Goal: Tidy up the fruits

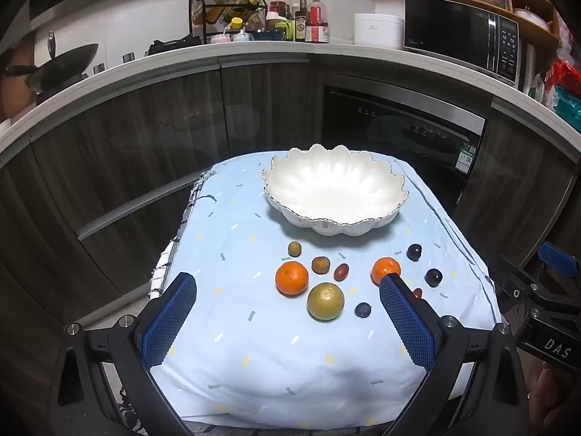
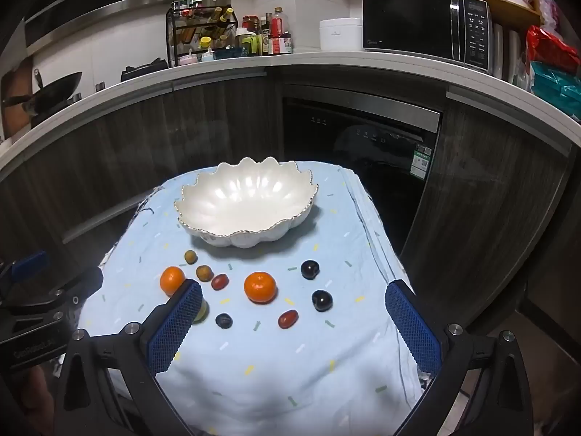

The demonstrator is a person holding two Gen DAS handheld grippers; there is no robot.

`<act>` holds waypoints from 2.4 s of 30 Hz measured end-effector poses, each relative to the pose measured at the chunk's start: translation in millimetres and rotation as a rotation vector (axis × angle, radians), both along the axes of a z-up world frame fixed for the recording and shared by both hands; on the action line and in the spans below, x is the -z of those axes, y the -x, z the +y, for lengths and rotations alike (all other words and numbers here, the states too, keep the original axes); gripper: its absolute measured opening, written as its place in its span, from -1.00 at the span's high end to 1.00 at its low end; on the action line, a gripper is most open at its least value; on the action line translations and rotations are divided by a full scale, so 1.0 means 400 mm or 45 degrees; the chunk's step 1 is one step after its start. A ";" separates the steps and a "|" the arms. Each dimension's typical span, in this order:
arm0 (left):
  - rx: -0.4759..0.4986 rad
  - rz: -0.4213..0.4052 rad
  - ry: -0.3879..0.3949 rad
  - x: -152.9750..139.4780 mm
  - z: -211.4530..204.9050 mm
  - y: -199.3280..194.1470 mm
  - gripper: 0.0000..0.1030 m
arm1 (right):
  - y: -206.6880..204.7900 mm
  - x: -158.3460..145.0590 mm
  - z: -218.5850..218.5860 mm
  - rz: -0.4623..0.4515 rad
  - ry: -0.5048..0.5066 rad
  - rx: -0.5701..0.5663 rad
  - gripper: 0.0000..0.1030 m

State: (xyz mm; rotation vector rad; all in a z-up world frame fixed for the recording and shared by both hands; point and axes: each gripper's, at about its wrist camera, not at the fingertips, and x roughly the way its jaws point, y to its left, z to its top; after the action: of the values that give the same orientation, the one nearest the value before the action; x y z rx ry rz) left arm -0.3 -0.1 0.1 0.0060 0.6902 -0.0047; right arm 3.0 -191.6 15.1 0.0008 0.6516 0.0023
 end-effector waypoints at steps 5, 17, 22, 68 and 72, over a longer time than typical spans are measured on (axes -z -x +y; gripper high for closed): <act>-0.003 0.011 0.006 0.002 0.000 -0.003 -1.00 | 0.002 -0.001 0.000 -0.004 0.004 0.001 -0.99; 0.003 0.015 0.010 -0.001 -0.014 0.005 -1.00 | 0.002 0.000 0.000 -0.003 0.001 -0.004 -0.99; 0.006 0.017 0.017 0.008 -0.004 -0.004 -1.00 | 0.002 0.007 -0.001 -0.003 0.000 -0.005 -0.99; 0.004 0.009 0.012 0.005 -0.004 -0.004 -1.00 | -0.002 0.011 -0.013 0.005 -0.015 0.020 -0.99; 0.005 0.009 0.012 0.005 -0.003 -0.005 -1.00 | -0.002 0.011 -0.014 0.004 -0.016 0.019 -0.99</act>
State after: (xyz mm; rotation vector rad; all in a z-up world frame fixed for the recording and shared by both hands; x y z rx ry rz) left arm 1.5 -1.4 -1.9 -0.0013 0.6972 -0.0119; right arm 3.7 -197.2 10.7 0.0174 0.6549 -0.0078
